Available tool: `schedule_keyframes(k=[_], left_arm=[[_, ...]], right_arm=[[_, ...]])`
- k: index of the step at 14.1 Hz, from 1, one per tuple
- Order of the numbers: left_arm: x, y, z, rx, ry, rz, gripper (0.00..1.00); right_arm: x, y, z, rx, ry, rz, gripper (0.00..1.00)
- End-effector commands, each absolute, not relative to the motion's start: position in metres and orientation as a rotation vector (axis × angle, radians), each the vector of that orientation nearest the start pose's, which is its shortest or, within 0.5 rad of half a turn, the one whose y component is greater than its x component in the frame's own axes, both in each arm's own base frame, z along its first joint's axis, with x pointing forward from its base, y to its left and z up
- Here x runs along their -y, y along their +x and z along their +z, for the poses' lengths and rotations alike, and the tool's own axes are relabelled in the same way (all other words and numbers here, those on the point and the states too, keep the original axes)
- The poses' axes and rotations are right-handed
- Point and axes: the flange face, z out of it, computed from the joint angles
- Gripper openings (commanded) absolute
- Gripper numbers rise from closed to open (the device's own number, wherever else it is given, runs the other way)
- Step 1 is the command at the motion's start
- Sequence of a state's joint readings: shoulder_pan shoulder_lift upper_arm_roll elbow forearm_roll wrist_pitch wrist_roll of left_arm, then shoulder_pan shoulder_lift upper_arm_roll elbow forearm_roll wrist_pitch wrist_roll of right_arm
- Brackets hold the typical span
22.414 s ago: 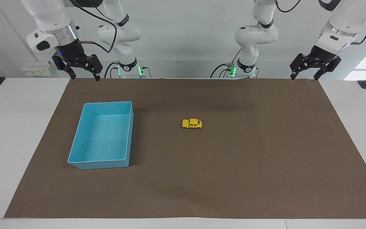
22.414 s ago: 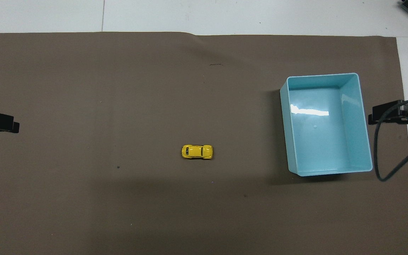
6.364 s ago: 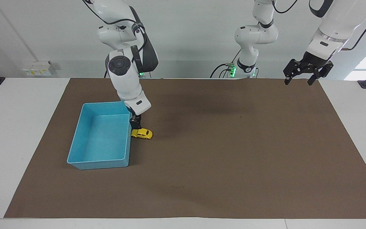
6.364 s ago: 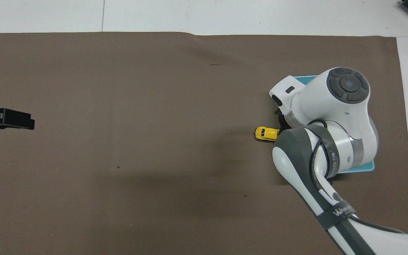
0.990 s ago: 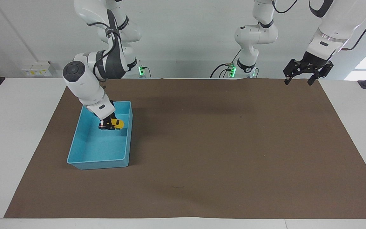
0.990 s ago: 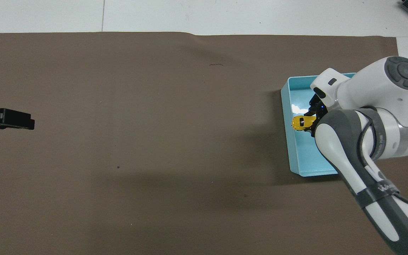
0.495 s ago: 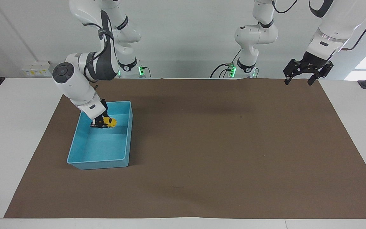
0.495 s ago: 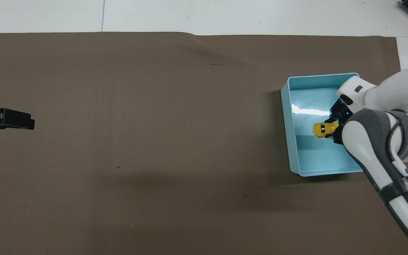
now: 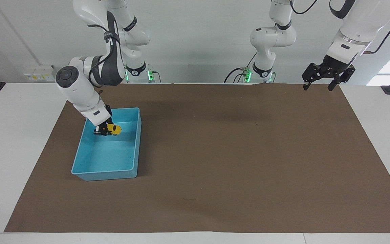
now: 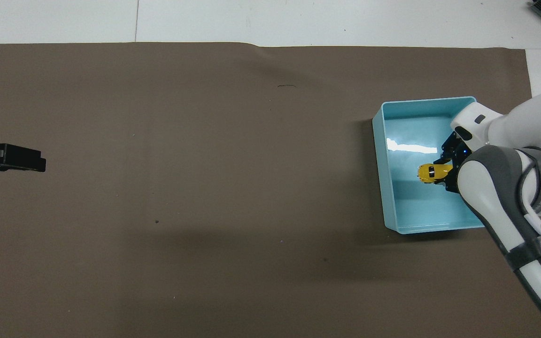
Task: Wind up and store yellow beetle car
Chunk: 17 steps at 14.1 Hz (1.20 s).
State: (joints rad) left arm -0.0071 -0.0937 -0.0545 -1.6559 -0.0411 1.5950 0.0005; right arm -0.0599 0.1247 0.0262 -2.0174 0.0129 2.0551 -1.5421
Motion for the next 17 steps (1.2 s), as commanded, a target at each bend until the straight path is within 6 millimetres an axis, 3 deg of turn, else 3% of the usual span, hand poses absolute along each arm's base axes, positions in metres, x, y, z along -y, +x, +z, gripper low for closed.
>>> schedule_keyframes(k=[1,6,11,17], left_arm=[[0.036,0.523,0.638,-0.095,-3.192,-0.037,1.00],[0.036,0.523,0.638,-0.095,-3.192,-0.037,1.00],[0.036,0.523,0.638,-0.095,-3.192,-0.037,1.00],[0.036,0.523,0.638,-0.095,-3.192,-0.037,1.00]], right_arm=[[0.023,0.556,0.380,2.150,-2.224,0.063,0.00],[0.034,0.558,0.364,2.172,-2.224,0.064,0.00],[0.031,0.559,0.363,2.227,-2.171,0.060,0.00],[0.031,0.565,0.344,2.249,-2.158,0.047,0.00]])
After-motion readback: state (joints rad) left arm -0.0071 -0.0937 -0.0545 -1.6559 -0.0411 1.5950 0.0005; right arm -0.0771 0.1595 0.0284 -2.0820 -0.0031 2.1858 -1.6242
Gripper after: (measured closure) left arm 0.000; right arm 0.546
